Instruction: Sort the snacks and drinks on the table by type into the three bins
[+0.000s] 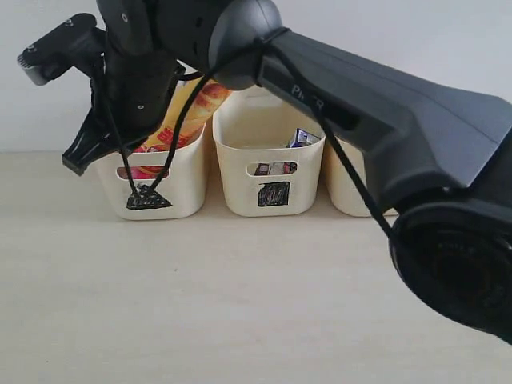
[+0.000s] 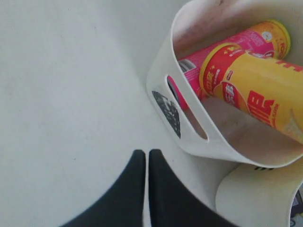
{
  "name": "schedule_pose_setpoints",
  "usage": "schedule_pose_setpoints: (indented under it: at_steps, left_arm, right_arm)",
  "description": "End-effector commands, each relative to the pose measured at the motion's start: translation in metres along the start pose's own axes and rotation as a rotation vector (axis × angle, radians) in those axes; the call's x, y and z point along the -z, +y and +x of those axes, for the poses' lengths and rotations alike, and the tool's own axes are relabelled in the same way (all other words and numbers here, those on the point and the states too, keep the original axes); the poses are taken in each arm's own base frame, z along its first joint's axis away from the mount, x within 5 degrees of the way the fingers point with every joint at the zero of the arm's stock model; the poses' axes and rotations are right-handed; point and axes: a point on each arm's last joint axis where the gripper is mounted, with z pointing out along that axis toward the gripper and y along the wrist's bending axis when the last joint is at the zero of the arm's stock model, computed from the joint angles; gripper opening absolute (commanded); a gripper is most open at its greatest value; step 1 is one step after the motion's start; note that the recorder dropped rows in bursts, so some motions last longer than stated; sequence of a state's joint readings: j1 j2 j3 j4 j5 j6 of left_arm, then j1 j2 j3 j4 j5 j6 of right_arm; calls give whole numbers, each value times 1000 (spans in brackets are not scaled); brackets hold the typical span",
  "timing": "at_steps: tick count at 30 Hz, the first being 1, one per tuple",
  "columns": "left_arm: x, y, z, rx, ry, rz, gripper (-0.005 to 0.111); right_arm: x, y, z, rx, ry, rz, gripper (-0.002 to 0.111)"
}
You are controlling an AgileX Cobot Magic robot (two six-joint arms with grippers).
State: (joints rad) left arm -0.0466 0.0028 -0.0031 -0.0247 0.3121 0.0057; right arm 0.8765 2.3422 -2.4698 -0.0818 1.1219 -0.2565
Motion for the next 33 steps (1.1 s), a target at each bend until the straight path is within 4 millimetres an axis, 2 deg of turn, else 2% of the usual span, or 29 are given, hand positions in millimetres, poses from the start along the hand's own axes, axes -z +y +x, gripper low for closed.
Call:
schedule_pose_setpoints:
  at_steps: [1,7,13,16,20,25,30,31,33]
  left_arm:
    - [0,0,1,-1,-2,-2,4]
    - [0,0,1,-1,-2,-2,4]
    - [0,0,1,-1,-2,-2,4]
    - [0,0,1,-1,-2,-2,4]
    - [0,0,1,-1,-2,-2,4]
    - [0,0,1,-1,-2,-2,4]
    - [0,0,1,-1,-2,-2,4]
    - [0,0,1,-1,-2,-2,4]
    - [0,0,1,-1,-2,-2,4]
  right_arm:
    - [22,-1,1,-6,52,-5,0]
    - [23,3,1,-3,55,-10,0]
    - [47,5,-5,-37,10,-32,0]
    - [59,8,3,-26,42,-41,0]
    - [79,10,18,-23,89,-53,0]
    - [85,15,38,-19,158,-72,0]
    - [95,26,83,-15,292,-101,0]
    - [97,25,98,-23,318,-103,0]
    - [100,20,109,-43,321,-91,0]
